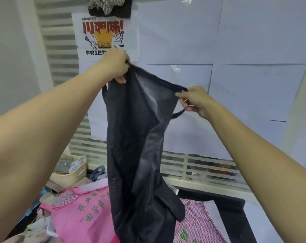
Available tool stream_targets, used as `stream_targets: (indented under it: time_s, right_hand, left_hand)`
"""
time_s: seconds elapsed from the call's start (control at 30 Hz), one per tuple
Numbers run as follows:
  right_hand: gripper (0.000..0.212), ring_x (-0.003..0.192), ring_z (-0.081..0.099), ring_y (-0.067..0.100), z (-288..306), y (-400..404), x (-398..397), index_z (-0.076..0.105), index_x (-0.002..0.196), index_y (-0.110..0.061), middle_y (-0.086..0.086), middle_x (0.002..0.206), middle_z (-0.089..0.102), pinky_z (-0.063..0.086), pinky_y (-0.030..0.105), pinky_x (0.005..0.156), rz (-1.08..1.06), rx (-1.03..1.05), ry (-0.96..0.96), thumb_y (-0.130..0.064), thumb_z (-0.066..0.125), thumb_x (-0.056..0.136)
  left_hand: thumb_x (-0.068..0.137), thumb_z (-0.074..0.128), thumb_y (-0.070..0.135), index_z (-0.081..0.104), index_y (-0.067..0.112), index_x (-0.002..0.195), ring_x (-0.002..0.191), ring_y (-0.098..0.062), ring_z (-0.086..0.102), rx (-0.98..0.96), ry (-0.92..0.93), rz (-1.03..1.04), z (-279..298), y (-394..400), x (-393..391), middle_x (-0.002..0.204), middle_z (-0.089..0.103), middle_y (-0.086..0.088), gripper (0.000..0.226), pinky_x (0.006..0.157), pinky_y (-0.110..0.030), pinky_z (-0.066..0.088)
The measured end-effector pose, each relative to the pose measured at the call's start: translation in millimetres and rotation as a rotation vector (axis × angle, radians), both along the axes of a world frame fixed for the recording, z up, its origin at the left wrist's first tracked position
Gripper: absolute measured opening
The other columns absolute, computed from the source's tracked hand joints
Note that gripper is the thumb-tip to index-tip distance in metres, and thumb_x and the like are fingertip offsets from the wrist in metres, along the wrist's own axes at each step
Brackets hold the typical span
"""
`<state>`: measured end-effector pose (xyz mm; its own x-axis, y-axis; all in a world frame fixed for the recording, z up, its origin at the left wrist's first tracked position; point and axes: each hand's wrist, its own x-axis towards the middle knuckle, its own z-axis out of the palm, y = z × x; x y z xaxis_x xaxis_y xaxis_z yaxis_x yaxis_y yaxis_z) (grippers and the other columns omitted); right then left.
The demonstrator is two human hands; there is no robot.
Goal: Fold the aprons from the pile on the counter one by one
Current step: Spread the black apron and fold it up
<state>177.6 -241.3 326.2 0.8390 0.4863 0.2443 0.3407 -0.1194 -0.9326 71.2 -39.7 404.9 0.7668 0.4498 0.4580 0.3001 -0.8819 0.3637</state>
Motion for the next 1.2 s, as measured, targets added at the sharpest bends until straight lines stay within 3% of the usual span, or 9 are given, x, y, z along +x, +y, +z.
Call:
stream_targets:
  time_s: [0.17,0.37,0.47,0.57,0.63,0.73,0.87,1.07,1.2]
  right_hand:
    - [0.027,0.04,0.041,0.011,35,0,3,0.046,0.079,-0.013,0.007,0.063,0.047,0.032,0.016,0.035,-0.122,0.245,0.134,0.004,0.031,0.093]
    - [0.03,0.059,0.064,0.027,70,-34,19,0.047,0.084,-0.018,0.022,0.084,0.066,0.058,0.031,0.051,-0.385,0.212,-0.065,-0.003,0.023,0.092]
    - [0.034,0.057,0.059,0.024,84,-66,32,0.054,0.104,-0.017,0.017,0.078,0.064,0.059,0.034,0.066,-0.536,0.16,-0.159,-0.005,0.024,0.092]
    - [0.043,0.068,0.055,0.022,103,-91,41,0.056,0.122,-0.018,0.006,0.089,0.06,0.052,0.023,0.058,-0.59,0.174,-0.189,-0.005,0.028,0.091]
    - [0.038,0.091,0.054,0.022,117,-91,42,0.055,0.121,-0.017,0.005,0.114,0.058,0.046,0.024,0.072,-0.615,0.14,-0.388,-0.006,0.032,0.092]
    - [0.027,0.096,0.045,0.013,115,-52,30,0.051,0.109,-0.019,0.008,0.115,0.056,0.036,0.021,0.077,-0.49,0.078,-0.611,-0.004,0.033,0.093]
    - [0.028,0.093,0.047,0.013,41,25,38,0.056,0.117,-0.012,0.002,0.102,0.051,0.037,0.016,0.063,-0.165,-0.031,-0.45,-0.007,0.037,0.097]
    - [0.03,0.101,0.055,0.023,-180,136,36,0.058,0.121,-0.005,0.008,0.111,0.058,0.045,0.03,0.084,0.078,-0.312,-0.067,-0.016,0.039,0.1]
    - [0.028,0.093,0.057,0.029,-292,189,24,0.061,0.11,-0.001,0.014,0.101,0.061,0.045,0.034,0.073,0.104,-0.515,0.052,-0.016,0.042,0.098]
  left_hand:
    - [0.098,0.044,0.022,0.044,0.01,0.064,0.048,-0.02,0.057,0.184,0.221,0.056,-7,-5,7,0.029,0.049,0.004,0.036,0.05,-0.029,0.036]
    - [0.096,0.049,0.037,0.059,0.001,0.095,0.059,-0.02,0.059,0.196,0.356,-0.015,4,-48,8,0.052,0.063,-0.001,0.037,0.055,-0.027,0.043]
    - [0.093,0.056,0.037,0.059,0.007,0.097,0.06,-0.014,0.068,-0.095,0.379,-0.257,19,-87,3,0.067,0.07,-0.005,0.031,0.056,-0.021,0.055]
    - [0.095,0.052,0.034,0.06,0.013,0.089,0.048,-0.003,0.06,-0.382,0.341,-0.567,28,-129,-2,0.063,0.068,0.004,0.023,0.05,-0.012,0.049]
    - [0.096,0.048,0.033,0.058,0.016,0.086,0.043,-0.002,0.053,-0.542,0.265,-0.755,30,-142,-4,0.063,0.065,0.008,0.022,0.046,-0.009,0.043]
    - [0.096,0.045,0.031,0.057,0.021,0.075,0.037,-0.001,0.043,-0.712,0.141,-0.879,16,-126,-7,0.055,0.06,0.011,0.026,0.038,-0.009,0.032]
    - [0.092,0.048,0.026,0.064,0.02,0.073,0.035,0.0,0.047,-0.877,0.214,-0.624,-54,-60,-8,0.055,0.063,0.01,0.027,0.038,-0.009,0.033]
    - [0.101,0.04,0.018,0.049,0.005,0.12,0.056,-0.01,0.068,-0.853,0.766,-0.05,-253,58,-15,0.112,0.065,-0.018,0.025,0.048,-0.015,0.05]
    - [0.101,0.034,0.01,0.044,-0.005,0.125,0.063,-0.02,0.071,-0.843,1.062,0.056,-352,93,-28,0.112,0.062,-0.024,0.031,0.046,-0.02,0.051]
